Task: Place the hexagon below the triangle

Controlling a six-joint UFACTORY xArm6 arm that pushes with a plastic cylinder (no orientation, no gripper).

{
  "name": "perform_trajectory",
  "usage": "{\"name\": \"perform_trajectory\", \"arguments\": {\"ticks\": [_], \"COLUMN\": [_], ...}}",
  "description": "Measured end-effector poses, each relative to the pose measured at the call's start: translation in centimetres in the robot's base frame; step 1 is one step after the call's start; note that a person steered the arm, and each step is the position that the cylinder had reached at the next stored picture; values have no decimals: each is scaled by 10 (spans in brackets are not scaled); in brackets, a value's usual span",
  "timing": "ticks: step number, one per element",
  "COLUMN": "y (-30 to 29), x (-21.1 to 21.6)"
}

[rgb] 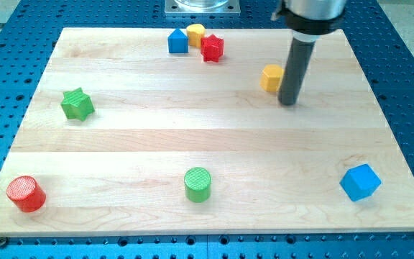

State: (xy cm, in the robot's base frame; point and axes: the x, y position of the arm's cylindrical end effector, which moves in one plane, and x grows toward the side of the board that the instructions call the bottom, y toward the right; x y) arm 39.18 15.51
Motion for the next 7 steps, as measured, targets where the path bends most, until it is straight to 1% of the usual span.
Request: {"name": "perform_trajectory", "arguments": {"ticks": [1, 3, 4, 5, 6, 7], "y": [-9, -95, -28, -44, -100, -134], "x": [-21, -43, -35, -71, -80, -62]}}
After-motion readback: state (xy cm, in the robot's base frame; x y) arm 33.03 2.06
